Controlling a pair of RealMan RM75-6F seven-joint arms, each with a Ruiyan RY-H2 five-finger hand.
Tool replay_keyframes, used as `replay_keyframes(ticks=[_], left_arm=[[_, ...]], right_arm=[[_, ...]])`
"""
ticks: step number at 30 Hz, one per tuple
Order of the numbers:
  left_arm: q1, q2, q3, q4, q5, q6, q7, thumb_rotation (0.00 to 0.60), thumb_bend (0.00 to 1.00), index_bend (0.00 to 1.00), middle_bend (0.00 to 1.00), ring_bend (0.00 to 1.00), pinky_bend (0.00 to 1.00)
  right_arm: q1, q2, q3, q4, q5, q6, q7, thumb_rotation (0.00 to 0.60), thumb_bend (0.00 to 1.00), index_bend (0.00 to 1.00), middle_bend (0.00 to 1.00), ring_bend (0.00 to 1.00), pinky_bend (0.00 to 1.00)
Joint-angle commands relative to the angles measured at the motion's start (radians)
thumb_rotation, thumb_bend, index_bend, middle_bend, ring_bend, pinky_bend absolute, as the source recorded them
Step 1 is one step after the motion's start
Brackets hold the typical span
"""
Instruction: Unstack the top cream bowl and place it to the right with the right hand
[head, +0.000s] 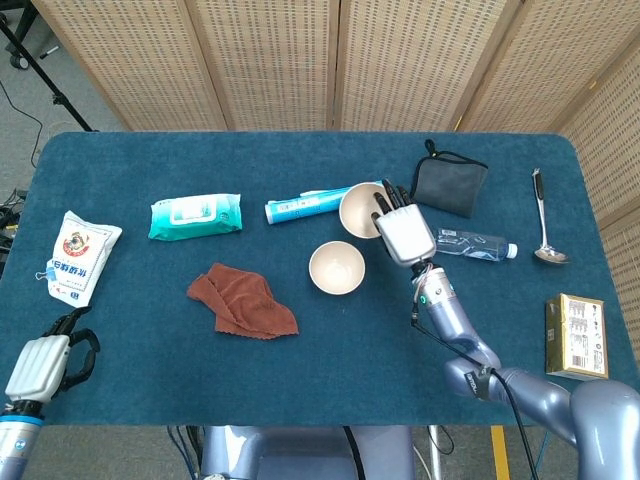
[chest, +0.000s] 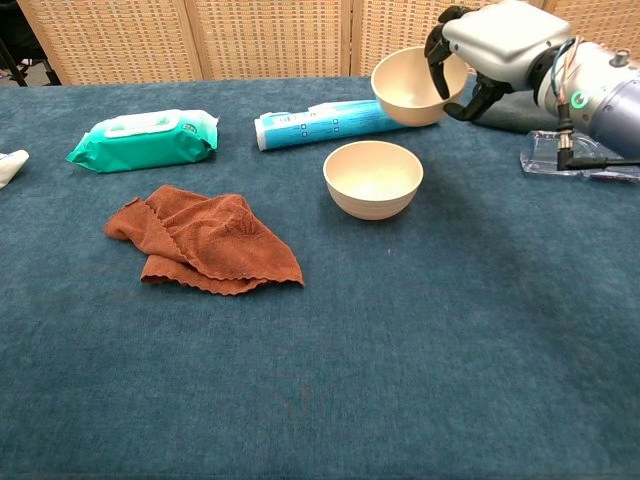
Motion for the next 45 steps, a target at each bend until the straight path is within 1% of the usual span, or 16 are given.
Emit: replay_keyframes(ticks=[1,14,26,29,33,41,45], left_arm=[[0.000,-0.001,0.001,0.000,-0.001,-0.001,0.001,0.600,0.52,0.58,0.17,0.16,0.35],[-0.001,-0.003,0.006,-0.002,0.000,-0.008,0.007,0.600,0.51,0.59,0.17,0.16,0.35],[-0.002,-0.006,0.009,-0.001,0.001,-0.011,0.008,0.600,0.51,0.59,0.17,0.16,0.35],[-0.002,-0.006,0.010,-0.001,0.001,-0.012,0.008,0.600,0.51,0.59,0.17,0.16,0.35],[-0.002,-0.006,0.010,-0.001,0.001,-0.012,0.009,0.600,0.51,0.59,0.17,0.16,0.35],[-0.002,-0.005,0.009,-0.005,0.005,-0.008,0.008,0.600,0.51,0.59,0.17,0.16,0.35],[-0.001,-0.004,0.009,-0.007,0.007,-0.005,0.008,0.600,0.51,0.59,0.17,0.16,0.35]], right_arm=[[0.002,0.007,-0.001,0.014,0.007,-0.006,0.002,0.600,0.41,0.61,0.22,0.05,0.17],[-0.034,0.029,-0.035,0.059,0.053,-0.031,0.001,0.600,0.41,0.61,0.22,0.05,0.17],[-0.062,0.036,-0.054,0.059,0.098,-0.043,-0.028,0.600,0.41,0.61,0.22,0.05,0.17],[-0.068,0.042,-0.057,0.050,0.109,-0.047,-0.039,0.600,0.38,0.61,0.22,0.05,0.17],[-0.070,0.048,-0.058,0.045,0.117,-0.050,-0.042,0.600,0.36,0.61,0.22,0.05,0.17],[-0.078,0.061,-0.061,0.026,0.124,-0.038,-0.057,0.600,0.33,0.56,0.20,0.05,0.17],[-0.077,0.071,-0.055,0.010,0.138,-0.040,-0.071,0.600,0.31,0.47,0.16,0.05,0.17]])
